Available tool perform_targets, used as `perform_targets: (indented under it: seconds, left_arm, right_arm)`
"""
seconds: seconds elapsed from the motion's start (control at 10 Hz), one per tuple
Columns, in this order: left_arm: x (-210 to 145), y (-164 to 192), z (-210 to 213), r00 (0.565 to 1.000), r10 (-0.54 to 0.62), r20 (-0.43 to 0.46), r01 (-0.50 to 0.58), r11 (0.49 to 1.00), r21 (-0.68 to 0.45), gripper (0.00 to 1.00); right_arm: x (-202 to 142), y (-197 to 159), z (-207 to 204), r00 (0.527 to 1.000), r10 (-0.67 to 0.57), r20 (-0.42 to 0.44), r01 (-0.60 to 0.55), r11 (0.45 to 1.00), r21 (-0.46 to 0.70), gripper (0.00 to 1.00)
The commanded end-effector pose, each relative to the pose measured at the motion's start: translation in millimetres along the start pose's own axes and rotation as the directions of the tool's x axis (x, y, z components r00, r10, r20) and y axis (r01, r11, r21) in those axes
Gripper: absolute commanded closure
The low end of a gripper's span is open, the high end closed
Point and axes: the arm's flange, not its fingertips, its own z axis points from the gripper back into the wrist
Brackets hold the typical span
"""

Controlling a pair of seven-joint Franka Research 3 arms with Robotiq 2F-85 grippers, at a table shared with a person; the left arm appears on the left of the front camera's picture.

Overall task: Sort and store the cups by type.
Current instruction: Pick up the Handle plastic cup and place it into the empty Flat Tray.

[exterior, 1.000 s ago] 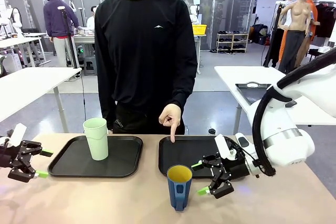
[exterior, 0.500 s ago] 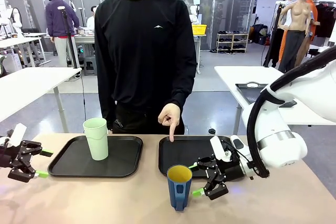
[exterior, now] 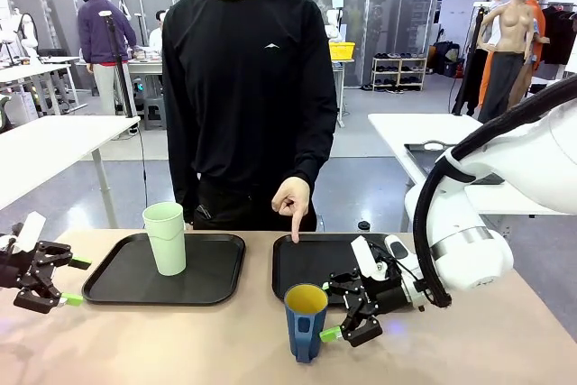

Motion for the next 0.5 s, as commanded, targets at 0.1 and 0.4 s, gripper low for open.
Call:
perform_targets:
  seconds: [0.1, 0.4]
  left_arm:
    - [2, 0, -1, 1.000, -0.013, -0.007, 0.013, 1.000, -0.003, 0.00]
    - [2, 0, -1, 1.000, -0.013, -0.007, 0.013, 1.000, -0.003, 0.00]
  right_arm:
    - [-5, 1, -12, 0.999, 0.022, 0.036, -0.023, 1.000, 0.010, 0.00]
    - [-1, 5, -22, 0.998, 0.028, 0.059, -0.030, 0.999, 0.030, 0.00]
